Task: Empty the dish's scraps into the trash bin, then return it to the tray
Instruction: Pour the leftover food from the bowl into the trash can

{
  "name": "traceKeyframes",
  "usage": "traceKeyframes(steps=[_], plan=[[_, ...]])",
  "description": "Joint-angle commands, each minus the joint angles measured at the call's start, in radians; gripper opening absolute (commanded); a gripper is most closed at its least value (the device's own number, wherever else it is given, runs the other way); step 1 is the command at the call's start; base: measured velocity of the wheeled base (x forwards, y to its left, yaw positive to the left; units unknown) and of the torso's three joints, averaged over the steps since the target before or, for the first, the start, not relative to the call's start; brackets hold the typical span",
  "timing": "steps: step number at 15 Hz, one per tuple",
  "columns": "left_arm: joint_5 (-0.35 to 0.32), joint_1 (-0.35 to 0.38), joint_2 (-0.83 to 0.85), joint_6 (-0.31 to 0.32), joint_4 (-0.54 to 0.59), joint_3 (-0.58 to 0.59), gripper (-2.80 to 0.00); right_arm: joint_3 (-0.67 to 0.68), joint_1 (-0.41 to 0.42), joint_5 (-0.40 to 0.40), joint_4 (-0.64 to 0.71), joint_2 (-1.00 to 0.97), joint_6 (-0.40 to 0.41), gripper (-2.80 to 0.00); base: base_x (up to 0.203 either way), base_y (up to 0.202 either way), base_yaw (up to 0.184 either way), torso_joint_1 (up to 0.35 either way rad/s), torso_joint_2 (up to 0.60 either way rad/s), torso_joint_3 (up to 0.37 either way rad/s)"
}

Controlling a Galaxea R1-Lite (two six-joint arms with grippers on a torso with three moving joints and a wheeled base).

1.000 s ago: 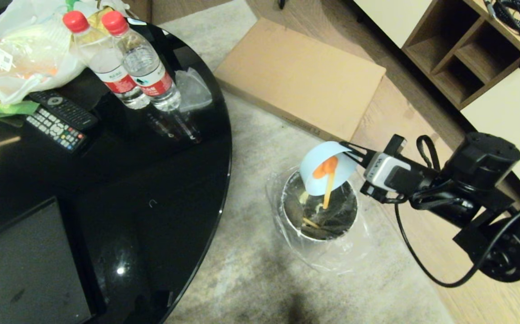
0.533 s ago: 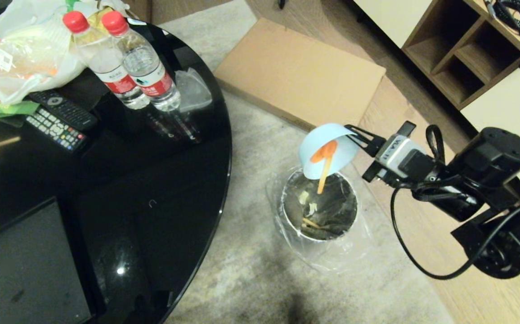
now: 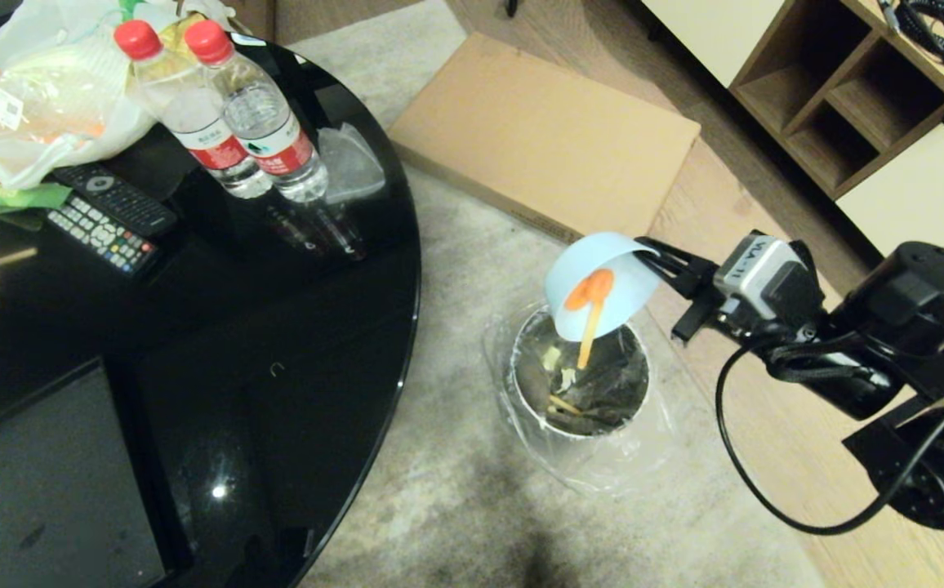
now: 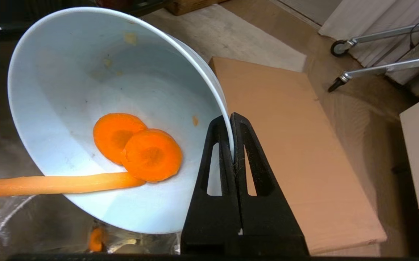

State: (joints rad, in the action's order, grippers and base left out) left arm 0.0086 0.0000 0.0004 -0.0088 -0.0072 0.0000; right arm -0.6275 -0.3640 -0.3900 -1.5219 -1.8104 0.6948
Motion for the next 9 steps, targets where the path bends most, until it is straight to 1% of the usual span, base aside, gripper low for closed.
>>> traceKeyframes(steps=[1,3,5,6,7,9], plan=[[0.001,0.000,0.000,0.000,0.000,0.000,-2.80,-0.001,0.000,-0.003,-0.048,0.023,-0.028,-2.80,0.000,0.000,0.000,0.000,0.00,0.000],[0.001,0.000,0.000,0.000,0.000,0.000,-2.80,0.014,0.000,0.000,-0.044,0.024,-0.061,-2.80,0.000,0.000,0.000,0.000,0.00,0.000],[0.001,0.000,0.000,0.000,0.000,0.000,-2.80,0.025,-0.001,0.003,-0.018,0.008,-0.049,-2.80,0.000,0.000,0.000,0.000,0.00,0.000],[0.001,0.000,0.000,0.000,0.000,0.000,-2.80,0.023,0.001,0.010,0.008,0.001,-0.004,-2.80,0.000,0.000,0.000,0.000,0.00,0.000],[0.001,0.000,0.000,0.000,0.000,0.000,-2.80,0.015,0.003,0.027,0.035,-0.004,0.066,-2.80,0.000,0.000,0.000,0.000,0.00,0.000],[0.001,0.000,0.000,0.000,0.000,0.000,-2.80,-0.055,0.008,0.078,0.051,-0.015,0.159,-2.80,0.000,0.000,0.000,0.000,0.00,0.000]])
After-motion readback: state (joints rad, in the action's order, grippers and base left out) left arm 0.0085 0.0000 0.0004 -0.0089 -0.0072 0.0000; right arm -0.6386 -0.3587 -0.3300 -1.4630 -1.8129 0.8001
